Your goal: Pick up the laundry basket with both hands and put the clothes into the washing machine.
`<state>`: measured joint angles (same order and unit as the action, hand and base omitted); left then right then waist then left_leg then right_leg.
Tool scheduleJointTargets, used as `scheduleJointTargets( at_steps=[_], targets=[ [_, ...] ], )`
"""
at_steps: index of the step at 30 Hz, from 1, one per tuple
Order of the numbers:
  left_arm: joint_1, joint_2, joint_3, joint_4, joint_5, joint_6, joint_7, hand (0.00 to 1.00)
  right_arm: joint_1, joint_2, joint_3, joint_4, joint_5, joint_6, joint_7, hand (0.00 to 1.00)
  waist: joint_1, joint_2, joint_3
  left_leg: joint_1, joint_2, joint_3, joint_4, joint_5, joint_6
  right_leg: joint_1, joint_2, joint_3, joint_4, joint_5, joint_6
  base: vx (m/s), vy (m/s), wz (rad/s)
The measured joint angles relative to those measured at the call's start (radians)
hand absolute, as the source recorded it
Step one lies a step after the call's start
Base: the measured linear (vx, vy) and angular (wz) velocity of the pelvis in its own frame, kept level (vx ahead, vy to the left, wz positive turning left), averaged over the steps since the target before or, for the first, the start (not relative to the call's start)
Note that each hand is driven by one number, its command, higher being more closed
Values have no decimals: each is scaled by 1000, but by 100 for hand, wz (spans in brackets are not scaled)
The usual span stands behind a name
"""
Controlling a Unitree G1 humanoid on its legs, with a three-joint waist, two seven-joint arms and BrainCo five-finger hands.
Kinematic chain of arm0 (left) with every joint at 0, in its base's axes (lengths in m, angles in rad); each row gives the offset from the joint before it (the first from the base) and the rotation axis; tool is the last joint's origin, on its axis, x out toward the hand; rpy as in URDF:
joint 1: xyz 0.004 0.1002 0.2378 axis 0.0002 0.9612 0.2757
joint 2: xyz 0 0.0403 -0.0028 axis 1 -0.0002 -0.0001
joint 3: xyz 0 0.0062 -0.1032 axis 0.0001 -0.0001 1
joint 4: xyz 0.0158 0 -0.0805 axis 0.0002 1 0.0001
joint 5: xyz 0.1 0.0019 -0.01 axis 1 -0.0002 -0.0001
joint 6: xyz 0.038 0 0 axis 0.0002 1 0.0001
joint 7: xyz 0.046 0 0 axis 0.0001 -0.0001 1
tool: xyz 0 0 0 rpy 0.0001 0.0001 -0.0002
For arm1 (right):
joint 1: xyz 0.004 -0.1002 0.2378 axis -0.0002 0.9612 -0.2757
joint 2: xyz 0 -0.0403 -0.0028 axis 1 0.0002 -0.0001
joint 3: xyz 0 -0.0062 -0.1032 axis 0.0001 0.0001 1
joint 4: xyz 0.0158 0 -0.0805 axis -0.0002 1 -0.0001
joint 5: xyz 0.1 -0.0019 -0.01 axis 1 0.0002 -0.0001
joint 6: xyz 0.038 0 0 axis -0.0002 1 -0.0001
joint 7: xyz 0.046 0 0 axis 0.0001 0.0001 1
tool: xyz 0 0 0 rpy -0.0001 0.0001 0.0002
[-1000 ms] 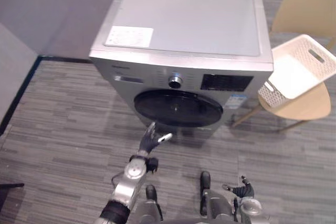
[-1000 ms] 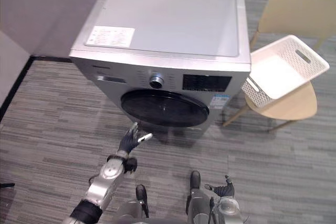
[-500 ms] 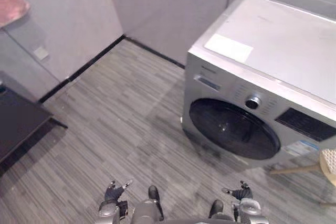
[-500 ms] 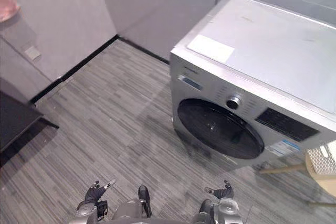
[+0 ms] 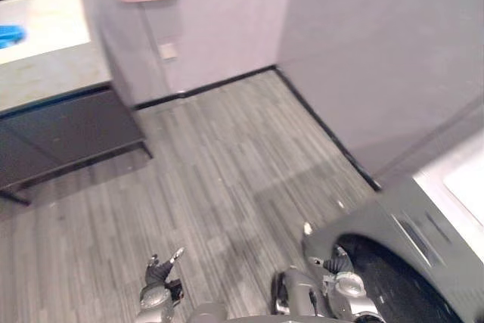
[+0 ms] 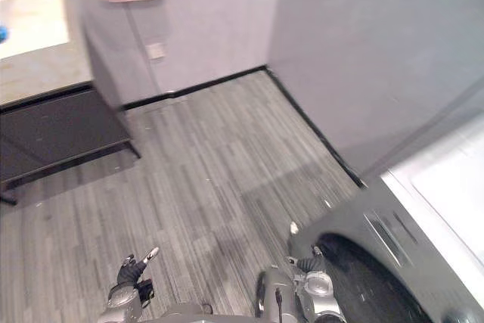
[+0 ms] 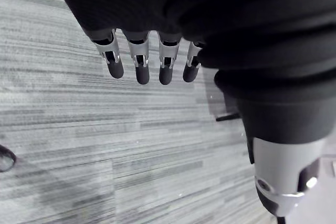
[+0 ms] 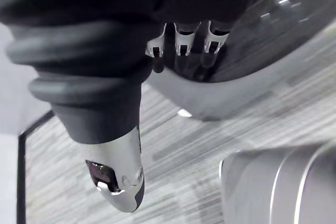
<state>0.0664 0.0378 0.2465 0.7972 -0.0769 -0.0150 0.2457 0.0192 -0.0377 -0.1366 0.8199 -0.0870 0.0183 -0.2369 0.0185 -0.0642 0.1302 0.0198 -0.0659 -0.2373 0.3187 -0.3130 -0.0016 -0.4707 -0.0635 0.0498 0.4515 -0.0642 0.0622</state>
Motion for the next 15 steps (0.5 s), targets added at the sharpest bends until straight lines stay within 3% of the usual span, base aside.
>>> scheduleJointTargets(
  at_steps=[1, 2, 3, 4, 5, 6, 7, 8, 9, 11, 12, 13, 15],
  targets=[
    [-4, -13, 2, 2, 2, -1, -1, 0, 12, -3, 6, -6, 0, 0, 2, 0, -5, -3, 5, 10, -5, -13, 21, -29, -6, -2, -15, -9, 58, 18, -19, 473, -231, 183],
    [3, -36, 1, -7, 4, -2, -3, 0, 2, -25, 11, -10, 0, 0, 4, 0, 12, 41, 4, -2, 36, -6, 67, -47, -14, 7, -3, -50, 82, -20, -33, 414, -210, 122],
    [13, -48, 1, -6, 8, 0, -2, 0, -7, -33, 15, -24, 0, -4, 7, 0, 12, 65, 6, -38, 74, 9, 145, -45, -33, 32, -5, -119, 71, -50, -52, 399, -187, 106],
    [13, -52, 4, -6, 11, 1, -3, 0, -8, -32, 16, -24, 0, -6, 9, 0, 6, 76, 9, -61, 93, 35, 191, -34, -59, 55, -3, -144, 60, -59, -58, 448, -237, 113],
    [12, -58, 22, -6, 14, 2, -6, 0, -10, -23, 18, -22, 0, -6, 16, 0, 6, 89, 15, -94, 129, 119, 286, 5, -123, 112, 6, -182, 31, -71, -72, 325, -204, 83],
    [26, -63, 41, -7, 16, 6, -4, 0, -9, -13, 23, -21, 1, -4, 21, 0, 10, 76, 23, -142, 211, 241, 415, 16, -142, 187, 26, -207, -18, -77, -86, 312, -198, 56],
    [30, -62, 40, -8, 22, 7, -5, 0, -9, -6, 23, -21, 1, -5, 21, 0, 14, 78, 21, -150, 239, 293, 445, 14, -138, 214, 29, -215, -33, -78, -90, 263, -175, 19],
    [32, -63, 33, -9, 32, 9, -7, 0, -4, 2, 21, -21, 1, -7, 21, 0, 25, 61, 17, -165, 282, 388, 456, 4, -118, 252, 29, -223, -64, -77, -94, 243, -140, 20],
    [27, -69, 28, -13, 45, 9, -12, 0, -3, 11, 10, -21, 1, -8, 21, 0, 23, 55, 13, -171, 316, 468, 380, -3, -100, 292, 24, -244, -109, -68, -95, 219, -111, 24],
    [13, -72, 23, -13, 53, 9, -25, 0, 2, 8, -6, -21, 1, -7, 21, 0, 21, 60, 4, -175, 328, 517, 218, 0, -102, 310, 21, -260, -143, -58, -87, 157, 9, 29],
    [-6, -74, 19, -13, 54, 9, -28, 0, 9, 3, -25, -19, 1, -7, 20, 0, 18, 73, -9, -177, 321, 519, 70, 91, -70, 309, 23, -276, -156, -54, -78, 121, 76, 27],
    [-8, -76, 18, -12, 56, 9, -28, 0, 10, -3, -34, -13, 1, -7, 20, 0, 19, 85, -16, -178, 315, 514, 3, 175, -84, 309, 29, -281, -165, -53, -73, 118, 127, 15],
    [-16, -61, 18, -9, 72, 9, -28, 0, 11, -2, -50, 21, 0, 6, 21, 0, 22, 61, -34, -139, 273, 516, -83, 211, -86, 321, 6, -265, -204, -33, -47, 95, 94, 2]
  ],
)
